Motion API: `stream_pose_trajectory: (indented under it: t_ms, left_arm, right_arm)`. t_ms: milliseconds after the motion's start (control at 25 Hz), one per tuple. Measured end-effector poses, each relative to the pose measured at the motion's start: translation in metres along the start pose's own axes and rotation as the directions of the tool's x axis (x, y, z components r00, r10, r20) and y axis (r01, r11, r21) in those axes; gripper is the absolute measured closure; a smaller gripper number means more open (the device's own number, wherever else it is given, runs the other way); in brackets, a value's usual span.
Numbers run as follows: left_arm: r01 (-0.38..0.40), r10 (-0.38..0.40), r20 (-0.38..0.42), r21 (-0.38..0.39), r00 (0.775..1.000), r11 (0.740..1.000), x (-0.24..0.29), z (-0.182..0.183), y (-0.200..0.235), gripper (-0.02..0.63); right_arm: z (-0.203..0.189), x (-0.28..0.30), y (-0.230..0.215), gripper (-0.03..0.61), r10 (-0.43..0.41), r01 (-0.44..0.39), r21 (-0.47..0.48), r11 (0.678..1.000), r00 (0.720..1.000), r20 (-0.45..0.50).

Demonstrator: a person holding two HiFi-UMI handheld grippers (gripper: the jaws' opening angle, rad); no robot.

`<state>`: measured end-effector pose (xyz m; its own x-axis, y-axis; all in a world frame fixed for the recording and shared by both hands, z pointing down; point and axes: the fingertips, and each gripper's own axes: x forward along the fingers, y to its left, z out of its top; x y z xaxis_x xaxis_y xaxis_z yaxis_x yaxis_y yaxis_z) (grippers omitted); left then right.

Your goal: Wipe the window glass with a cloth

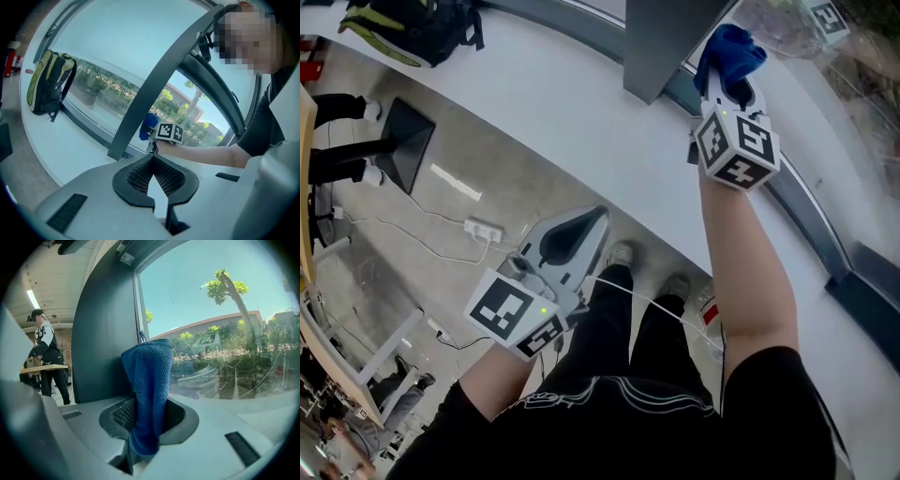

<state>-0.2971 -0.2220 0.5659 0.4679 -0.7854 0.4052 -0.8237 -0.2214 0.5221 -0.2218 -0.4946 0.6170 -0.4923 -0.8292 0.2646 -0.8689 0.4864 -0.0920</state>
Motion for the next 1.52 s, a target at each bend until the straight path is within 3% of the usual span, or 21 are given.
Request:
stream_pose_trajectory:
  t_ms: [360, 640, 960, 1520]
  left_arm:
    - [0.003, -0.003, -0.016, 0.005, 1.000, 1.000, 0.008, -0.005, -0.005, 0.609]
    - [0.059, -0.057, -0.054, 0.031, 0.997, 0.998, 0.031, -0.016, -0.036, 0.609]
    - [0.135, -0.127, -0.110, 0.072, 0.986, 0.988, 0.070, -0.041, -0.101, 0.609]
    - [0.286, -0.252, -0.235, 0.120, 0.939, 0.951, 0.146, -0.098, -0.244, 0.609]
  right_arm:
    - [-0.007, -0.002, -0.011, 0.485, -0.022, 0.022, -0.028, 0.999, 1.000, 0.001]
    - [-0.011, -0.031, -0.042, 0.485, -0.052, 0.052, -0.015, 0.999, 0.999, 0.011]
    - [-0.024, -0.090, -0.112, 0.485, -0.099, 0.099, -0.009, 0.995, 0.995, 0.015]
    - [-0.051, -0.222, -0.265, 0.485, -0.184, 0.184, -0.014, 0.983, 0.983, 0.010]
